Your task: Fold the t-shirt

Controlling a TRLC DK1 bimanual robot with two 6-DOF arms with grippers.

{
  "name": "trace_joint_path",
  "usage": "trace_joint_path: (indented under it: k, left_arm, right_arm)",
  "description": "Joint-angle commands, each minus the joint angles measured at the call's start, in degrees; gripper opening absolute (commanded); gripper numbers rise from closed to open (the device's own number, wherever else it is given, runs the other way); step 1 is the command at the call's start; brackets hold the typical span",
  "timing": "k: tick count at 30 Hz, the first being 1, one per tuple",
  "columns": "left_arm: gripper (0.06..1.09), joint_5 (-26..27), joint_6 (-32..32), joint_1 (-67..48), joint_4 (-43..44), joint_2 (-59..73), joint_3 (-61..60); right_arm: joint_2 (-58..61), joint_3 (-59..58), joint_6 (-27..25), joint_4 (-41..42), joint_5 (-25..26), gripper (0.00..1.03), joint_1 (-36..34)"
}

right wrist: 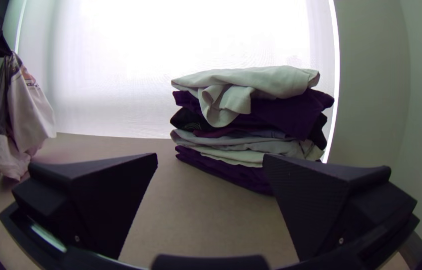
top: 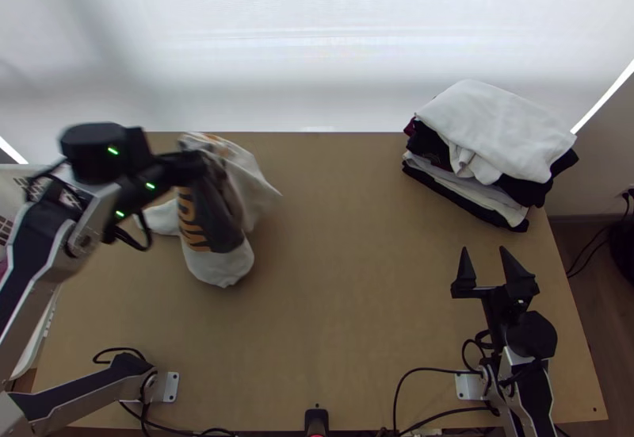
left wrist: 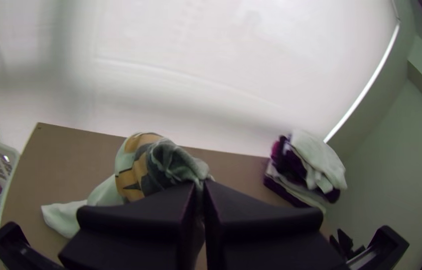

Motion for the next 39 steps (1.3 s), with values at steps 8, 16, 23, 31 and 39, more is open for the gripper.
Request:
trace_joint_path:
  k: [8,16,23,31,39]
  left_arm:
    - [0.09,-1.2,-4.7,-19.8,14.1,6.0,-7.5]
    - [0.09,-2.1,-2.9,-24.1,25.1,19.0,-3.5]
    - [0.09,-2.0,-1.9,-26.9,29.0,33.1,5.4]
    - [0.09,-2.5,-2.6,-31.1,30.4,46.3,18.2]
    - [1.03,-2.2,-1.8,-33.4,29.3,50.0,24.6]
  right_arm:
    - [-0.3,-1.2,1.0,0.7,-0.1,0.99,-0.2]
    - [-0.3,-1.1,1.0,0.7,-0.1,0.99,-0.2]
    - [-0.3,-1.1,1.0,0.7,-0.1,0.99,-0.2]
    - [-0.3,-1.1,1.0,0.7,-0.1,0.99,-0.2]
    - [-0.3,-1.1,1.0,0.7,-0.1,0.99,-0.2]
